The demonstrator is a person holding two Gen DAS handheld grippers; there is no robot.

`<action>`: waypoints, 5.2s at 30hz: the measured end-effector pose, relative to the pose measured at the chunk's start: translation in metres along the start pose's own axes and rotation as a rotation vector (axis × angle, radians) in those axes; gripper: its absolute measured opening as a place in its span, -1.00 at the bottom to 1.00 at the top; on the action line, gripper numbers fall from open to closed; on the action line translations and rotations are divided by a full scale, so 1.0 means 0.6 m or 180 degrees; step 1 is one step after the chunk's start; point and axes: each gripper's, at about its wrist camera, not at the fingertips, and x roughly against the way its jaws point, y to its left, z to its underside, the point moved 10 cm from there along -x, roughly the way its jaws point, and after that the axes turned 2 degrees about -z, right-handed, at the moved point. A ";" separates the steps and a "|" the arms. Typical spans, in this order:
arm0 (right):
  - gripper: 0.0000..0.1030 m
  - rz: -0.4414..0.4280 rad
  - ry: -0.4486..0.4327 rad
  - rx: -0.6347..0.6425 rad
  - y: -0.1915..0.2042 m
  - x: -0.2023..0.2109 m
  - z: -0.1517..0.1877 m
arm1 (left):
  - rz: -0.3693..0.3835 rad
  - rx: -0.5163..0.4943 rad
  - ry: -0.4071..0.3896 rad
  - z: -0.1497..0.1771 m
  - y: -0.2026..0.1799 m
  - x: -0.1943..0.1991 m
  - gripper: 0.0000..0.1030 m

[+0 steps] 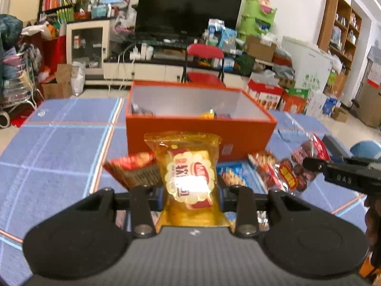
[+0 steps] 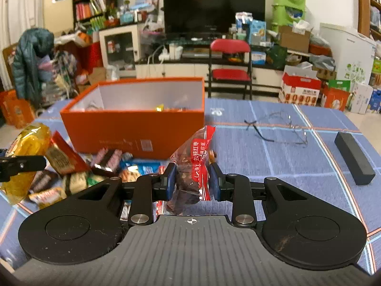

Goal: Organize snacks
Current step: 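Carry both held bags into the orange box and open both tools, then grasp the brown chocolate-chip cookie pack with the right tool while the left tool grasps the white-and-black snack bag, then carry both held packs over the orange box and open both tools inside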

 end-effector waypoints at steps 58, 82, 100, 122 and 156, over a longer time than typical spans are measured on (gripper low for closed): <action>0.49 0.0196 -0.0179 -0.0061 -0.040 -0.074 -0.009 | -0.0983 0.0003 0.0112 0.035 0.229 -0.007 0.75; 0.60 -0.0025 0.0351 0.0035 -0.027 -0.242 0.051 | -0.0541 0.0026 0.0442 0.080 0.153 -0.047 0.78; 0.54 -0.0036 0.0387 0.0145 -0.010 -0.235 0.059 | -0.0798 0.0896 0.0689 0.133 0.097 -0.090 0.34; -0.46 -0.0167 0.0394 0.0145 0.002 -0.218 0.050 | -0.0326 0.0654 0.0636 0.129 0.093 -0.072 -0.26; -0.46 -0.0157 0.0034 0.0654 0.078 -0.075 -0.024 | -0.0315 0.0014 0.0263 0.063 0.059 0.001 -0.44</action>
